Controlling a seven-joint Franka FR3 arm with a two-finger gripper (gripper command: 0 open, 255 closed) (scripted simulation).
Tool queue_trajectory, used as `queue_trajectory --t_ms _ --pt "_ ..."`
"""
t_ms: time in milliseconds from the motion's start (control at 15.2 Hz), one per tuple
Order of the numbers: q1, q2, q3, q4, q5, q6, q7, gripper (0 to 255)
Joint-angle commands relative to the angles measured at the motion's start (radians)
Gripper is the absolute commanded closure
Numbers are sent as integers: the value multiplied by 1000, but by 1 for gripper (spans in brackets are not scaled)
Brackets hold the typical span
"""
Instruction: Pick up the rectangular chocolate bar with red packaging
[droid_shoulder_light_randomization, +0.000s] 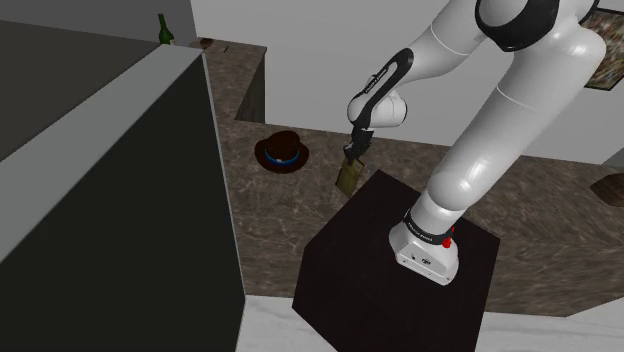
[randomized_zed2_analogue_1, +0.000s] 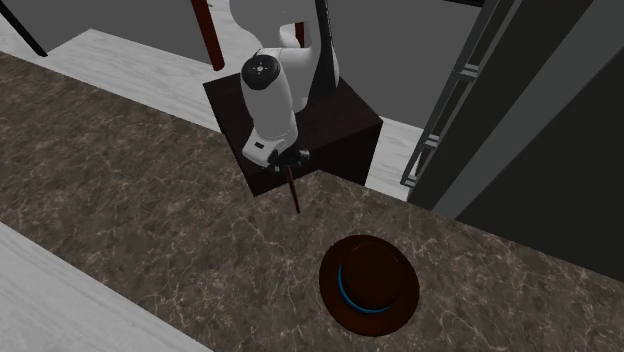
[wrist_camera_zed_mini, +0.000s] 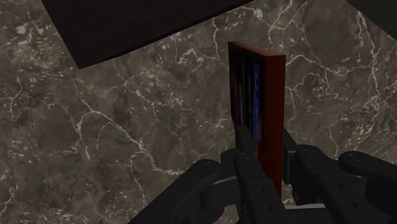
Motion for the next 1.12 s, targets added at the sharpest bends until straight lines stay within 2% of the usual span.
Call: queue_trajectory --t_ms 0,528,924,1056 --pt "-3 -20 -2 -2 -22 -17 17 255" --pt "-34 -165 5 2 -136 -157 106 255" --pt "-53 -260 19 19 -179 -265 143 255" --pt "-54 -262 19 19 -180 -268 144 255"
